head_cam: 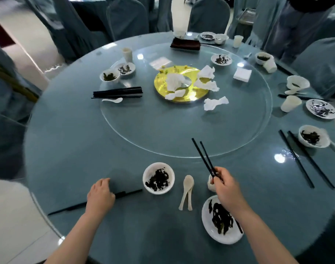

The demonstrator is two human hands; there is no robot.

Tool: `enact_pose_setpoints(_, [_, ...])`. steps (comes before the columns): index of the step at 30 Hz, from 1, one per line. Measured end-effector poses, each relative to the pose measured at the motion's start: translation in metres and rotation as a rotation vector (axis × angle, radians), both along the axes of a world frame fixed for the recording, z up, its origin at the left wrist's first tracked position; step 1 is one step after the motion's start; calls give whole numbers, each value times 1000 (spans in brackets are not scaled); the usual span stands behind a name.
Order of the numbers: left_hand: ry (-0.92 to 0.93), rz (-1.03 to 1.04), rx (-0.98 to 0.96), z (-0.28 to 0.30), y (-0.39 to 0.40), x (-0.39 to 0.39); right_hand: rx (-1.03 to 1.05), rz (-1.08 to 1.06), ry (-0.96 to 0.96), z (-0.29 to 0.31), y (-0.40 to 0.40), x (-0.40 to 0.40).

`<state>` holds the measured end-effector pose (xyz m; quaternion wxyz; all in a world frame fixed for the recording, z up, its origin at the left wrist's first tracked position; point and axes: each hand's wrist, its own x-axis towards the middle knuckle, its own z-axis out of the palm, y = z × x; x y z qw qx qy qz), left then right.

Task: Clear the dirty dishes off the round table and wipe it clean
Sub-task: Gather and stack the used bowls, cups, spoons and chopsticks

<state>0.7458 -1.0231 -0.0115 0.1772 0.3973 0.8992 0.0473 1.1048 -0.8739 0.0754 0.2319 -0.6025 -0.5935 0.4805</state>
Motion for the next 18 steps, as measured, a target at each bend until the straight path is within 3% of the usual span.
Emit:
enact_pose_setpoints(4, [4, -38, -76, -6, -15, -16, -60, 78, 15, -12, -6, -23])
enact_pose_setpoints(9, [-56, -110, 99, -8, -19, -18, -92, 131, 6, -16, -16, -35])
enact_pose_setpoints(14, [-44, -341, -5, -12, -33, -19, -102, 132, -5, -20, -20, -40])
enact_pose_setpoints(18, [-47, -354, -2, -15, -31, -21, -106, 140, -11, -22, -21, -40])
